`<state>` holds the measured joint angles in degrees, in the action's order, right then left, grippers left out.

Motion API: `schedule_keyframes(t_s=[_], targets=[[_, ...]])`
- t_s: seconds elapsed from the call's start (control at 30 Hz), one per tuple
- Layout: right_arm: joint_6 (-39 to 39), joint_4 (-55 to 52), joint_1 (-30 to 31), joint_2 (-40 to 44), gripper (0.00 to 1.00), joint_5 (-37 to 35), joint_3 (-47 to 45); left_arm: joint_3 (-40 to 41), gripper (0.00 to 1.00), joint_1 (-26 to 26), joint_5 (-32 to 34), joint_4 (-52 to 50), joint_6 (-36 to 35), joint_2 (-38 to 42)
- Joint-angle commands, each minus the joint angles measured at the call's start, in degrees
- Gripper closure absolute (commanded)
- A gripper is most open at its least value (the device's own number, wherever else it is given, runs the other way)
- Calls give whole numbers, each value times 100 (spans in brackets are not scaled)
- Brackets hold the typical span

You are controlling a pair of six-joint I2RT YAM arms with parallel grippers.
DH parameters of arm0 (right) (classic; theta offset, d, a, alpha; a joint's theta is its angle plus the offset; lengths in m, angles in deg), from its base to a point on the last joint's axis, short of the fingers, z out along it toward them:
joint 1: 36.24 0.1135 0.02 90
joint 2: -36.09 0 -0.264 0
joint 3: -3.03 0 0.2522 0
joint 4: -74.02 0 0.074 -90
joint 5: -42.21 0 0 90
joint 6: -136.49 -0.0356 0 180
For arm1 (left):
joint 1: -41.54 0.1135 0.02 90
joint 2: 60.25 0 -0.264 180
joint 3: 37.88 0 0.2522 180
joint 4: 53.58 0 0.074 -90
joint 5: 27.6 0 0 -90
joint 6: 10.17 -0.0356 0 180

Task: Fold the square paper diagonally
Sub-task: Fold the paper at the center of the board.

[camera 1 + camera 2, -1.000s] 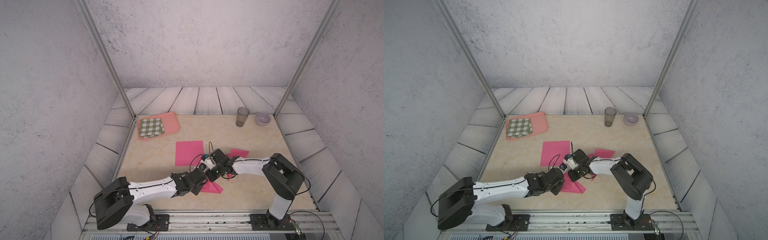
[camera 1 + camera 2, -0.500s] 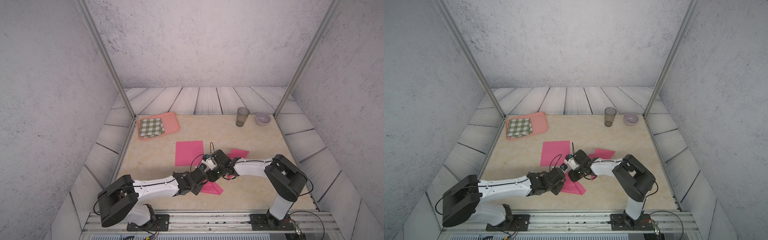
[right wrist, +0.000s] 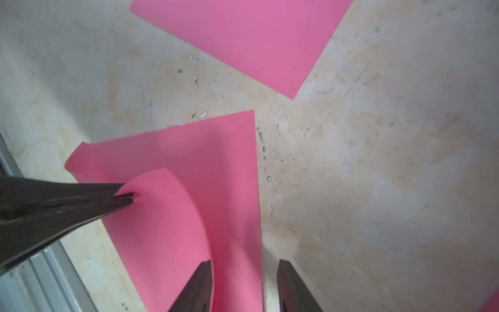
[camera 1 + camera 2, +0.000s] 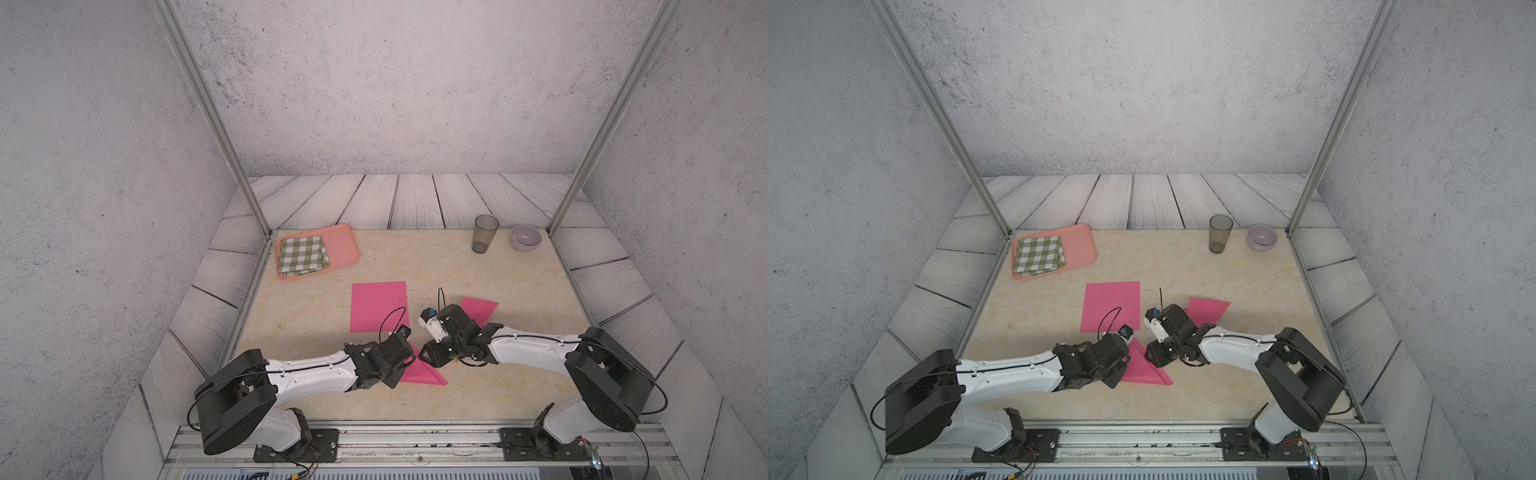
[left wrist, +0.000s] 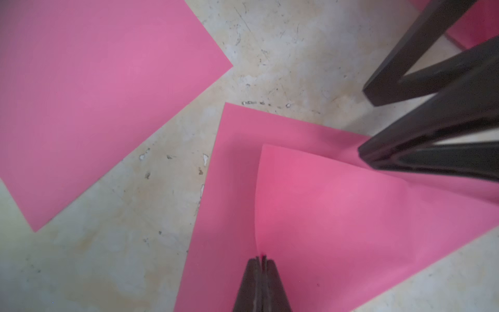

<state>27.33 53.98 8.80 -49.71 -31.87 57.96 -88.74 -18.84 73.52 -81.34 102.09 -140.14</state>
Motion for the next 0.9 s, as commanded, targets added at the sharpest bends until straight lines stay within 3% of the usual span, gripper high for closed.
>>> schedule_keyframes(t_s=[0.0,0.17,0.47,0.87], targets=[[-157,-201,-23,464,55,3,-21,-10,100,39,-17,-55,-53,36],[-289,1,-21,346,53,996,-112,-135,100,43,-74,-79,-116,-7],[-129,-148,23,381,52,339,-217,-200,100,39,-53,68,-133,-260],[-964,330,480,381,53,165,-434,-385,100,120,-87,166,-214,-684]])
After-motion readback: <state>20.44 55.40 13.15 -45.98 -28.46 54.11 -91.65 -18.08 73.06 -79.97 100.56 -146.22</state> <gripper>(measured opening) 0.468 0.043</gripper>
